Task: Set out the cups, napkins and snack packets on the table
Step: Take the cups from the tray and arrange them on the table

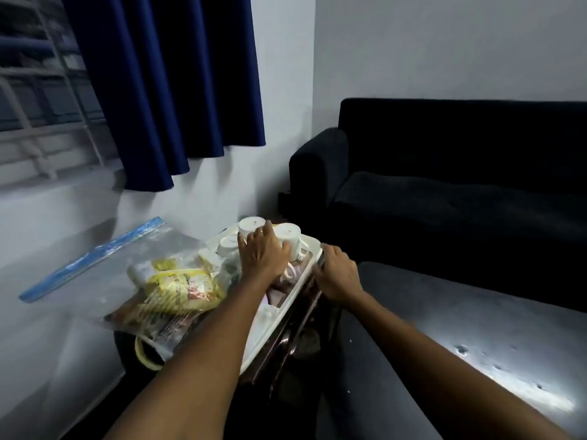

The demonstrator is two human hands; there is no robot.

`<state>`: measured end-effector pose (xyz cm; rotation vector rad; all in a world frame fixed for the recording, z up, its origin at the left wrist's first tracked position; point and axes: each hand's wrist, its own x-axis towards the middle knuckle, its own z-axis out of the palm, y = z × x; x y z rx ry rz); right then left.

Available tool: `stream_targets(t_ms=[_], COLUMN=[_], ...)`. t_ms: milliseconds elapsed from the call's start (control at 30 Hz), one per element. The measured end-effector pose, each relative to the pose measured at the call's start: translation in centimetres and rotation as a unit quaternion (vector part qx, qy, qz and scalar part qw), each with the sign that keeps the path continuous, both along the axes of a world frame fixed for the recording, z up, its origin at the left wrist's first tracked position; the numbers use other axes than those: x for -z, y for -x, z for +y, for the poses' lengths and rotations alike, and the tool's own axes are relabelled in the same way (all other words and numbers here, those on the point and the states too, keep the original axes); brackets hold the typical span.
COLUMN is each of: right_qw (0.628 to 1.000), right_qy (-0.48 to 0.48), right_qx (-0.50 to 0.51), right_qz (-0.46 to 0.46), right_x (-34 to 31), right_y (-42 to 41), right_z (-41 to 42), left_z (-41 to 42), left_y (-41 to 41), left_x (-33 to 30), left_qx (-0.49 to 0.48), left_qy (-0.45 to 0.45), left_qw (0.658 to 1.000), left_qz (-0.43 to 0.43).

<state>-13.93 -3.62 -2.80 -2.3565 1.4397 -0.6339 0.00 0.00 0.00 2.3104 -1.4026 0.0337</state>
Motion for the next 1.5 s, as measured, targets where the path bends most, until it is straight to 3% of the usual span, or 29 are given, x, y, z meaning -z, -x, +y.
stream_targets(t_ms=[200,433,567,667,833,1000,1133,1267,1500], right_qw=[0.999,0.995,0.985,0.976,0.965,0.95,0.928,0.927,0.91], right_qy=[-0.014,-0.091,-0.119,-0.135,-0.132,-0.128,-0.116,-0.113,-0.175], right_qx=[0.007,0.023,0.06,0.078,0.087,0.076,0.052,0.03,0.052], right_qz=[-0.028,-0.038,-0.108,-0.154,-0.208,-0.275,-0.349,-0.357,-0.373], right_x=[1.4,1.8,1.4,0.8,-1.2,-4.4,-6.1,-6.3,-4.7], right_y=[-3.1,-5.3,-5.5,-5.3,-4.4,-2.8,0.1,4.0,10.7], right_z=[-3.1,-5.0,-4.7,-4.2,-3.4,-1.9,0.9,4.6,11.4], left_z=[-3.5,-5.1,-5.3,-4.9,-4.0,-2.3,0.2,3.4,9.4], left_y=[-1.3,-1.3,-1.3,-1.3,0.1,2.2,5.0,7.7,13.2], left_x=[0.8,0.3,-0.5,-0.6,-2.5,-5.6,-6.7,-6.4,-4.1], left_qx=[-0.042,-0.064,-0.072,-0.061,-0.055,-0.054,-0.04,-0.044,-0.043], left_qy=[-0.071,-0.078,-0.072,-0.08,-0.043,0.035,0.127,0.142,0.121], left_qw=[0.994,0.988,0.986,0.99,0.995,0.989,0.946,0.878,0.78], left_qz=[0.071,0.117,0.135,0.102,0.07,0.131,0.295,0.455,0.613])
